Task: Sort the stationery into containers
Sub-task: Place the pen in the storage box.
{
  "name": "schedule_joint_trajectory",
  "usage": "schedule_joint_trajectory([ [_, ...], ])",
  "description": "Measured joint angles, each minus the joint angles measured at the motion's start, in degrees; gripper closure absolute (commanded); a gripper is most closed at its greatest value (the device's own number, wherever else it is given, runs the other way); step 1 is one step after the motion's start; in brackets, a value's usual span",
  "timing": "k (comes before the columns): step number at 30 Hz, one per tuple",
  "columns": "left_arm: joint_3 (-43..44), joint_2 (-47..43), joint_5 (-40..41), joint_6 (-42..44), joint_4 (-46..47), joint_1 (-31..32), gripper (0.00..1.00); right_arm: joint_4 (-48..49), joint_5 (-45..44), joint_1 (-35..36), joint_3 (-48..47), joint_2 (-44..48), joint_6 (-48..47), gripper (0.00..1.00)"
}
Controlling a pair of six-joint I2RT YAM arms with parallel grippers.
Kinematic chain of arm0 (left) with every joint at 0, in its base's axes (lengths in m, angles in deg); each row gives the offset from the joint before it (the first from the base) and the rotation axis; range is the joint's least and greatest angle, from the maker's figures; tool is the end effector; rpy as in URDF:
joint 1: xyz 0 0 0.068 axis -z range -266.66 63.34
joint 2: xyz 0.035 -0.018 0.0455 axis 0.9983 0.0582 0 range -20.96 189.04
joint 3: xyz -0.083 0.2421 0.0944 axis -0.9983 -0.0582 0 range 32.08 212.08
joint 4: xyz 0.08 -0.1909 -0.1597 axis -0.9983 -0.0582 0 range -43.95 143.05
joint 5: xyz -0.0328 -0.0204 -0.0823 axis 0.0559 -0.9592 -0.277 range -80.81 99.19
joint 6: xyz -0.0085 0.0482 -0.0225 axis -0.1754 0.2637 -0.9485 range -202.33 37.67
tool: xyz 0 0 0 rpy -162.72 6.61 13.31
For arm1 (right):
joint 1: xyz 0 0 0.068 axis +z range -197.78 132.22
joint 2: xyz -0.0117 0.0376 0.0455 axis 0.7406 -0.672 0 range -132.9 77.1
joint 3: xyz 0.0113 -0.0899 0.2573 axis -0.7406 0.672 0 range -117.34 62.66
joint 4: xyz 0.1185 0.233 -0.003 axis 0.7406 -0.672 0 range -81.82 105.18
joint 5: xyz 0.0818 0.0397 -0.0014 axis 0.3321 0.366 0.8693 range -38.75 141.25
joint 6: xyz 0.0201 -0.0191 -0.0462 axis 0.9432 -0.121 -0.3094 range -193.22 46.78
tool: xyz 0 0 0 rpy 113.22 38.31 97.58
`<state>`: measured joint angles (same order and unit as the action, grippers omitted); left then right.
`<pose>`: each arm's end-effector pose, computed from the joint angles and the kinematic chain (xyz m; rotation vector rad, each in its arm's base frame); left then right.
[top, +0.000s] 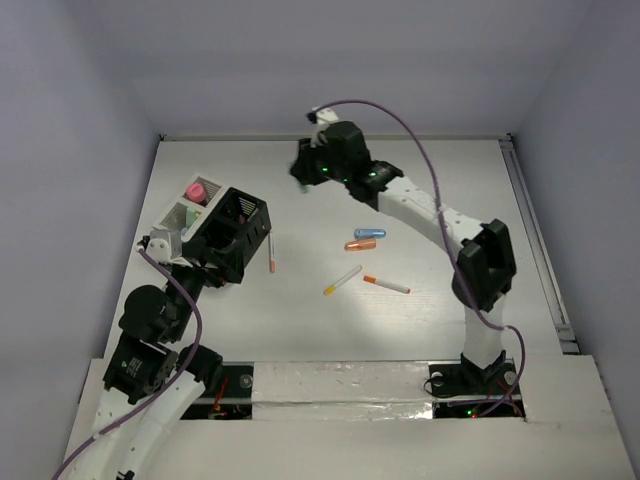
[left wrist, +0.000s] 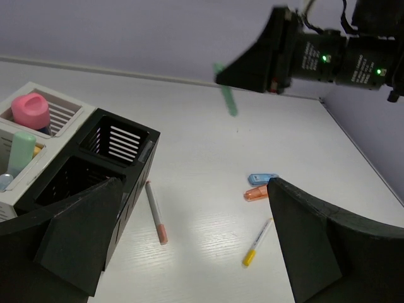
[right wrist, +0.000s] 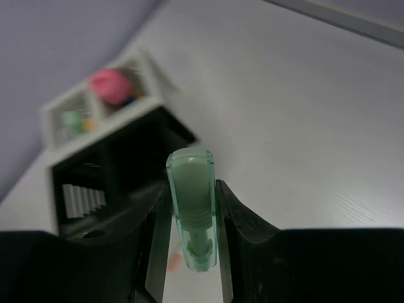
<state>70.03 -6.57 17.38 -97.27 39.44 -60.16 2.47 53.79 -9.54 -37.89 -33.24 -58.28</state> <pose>0.0670 -0.0278 0.3509 0.0226 1.4171 -0.5005 0.3638 0.2888 0.3366 -0.4373 1.9728 0.6445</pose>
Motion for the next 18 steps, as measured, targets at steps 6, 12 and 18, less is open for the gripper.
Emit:
schedule_joint_trajectory([
  [6,0.0,0.81,0.04,0.0,0.0,-0.85,0.01,8.46,8.48,9.53,-18.64,-14.64,3.82,0.72],
  [12,0.0,0.87,-0.02,0.0,0.02,-1.6,0.01,10.8,10.1,10.62,-27.23,-26.49,7.39,0.71],
  [18,0.0,0.9,-0.24,0.0,0.02,-1.84,0.01,10.64,9.05,10.36,-27.1,-28.94,8.02,0.7],
])
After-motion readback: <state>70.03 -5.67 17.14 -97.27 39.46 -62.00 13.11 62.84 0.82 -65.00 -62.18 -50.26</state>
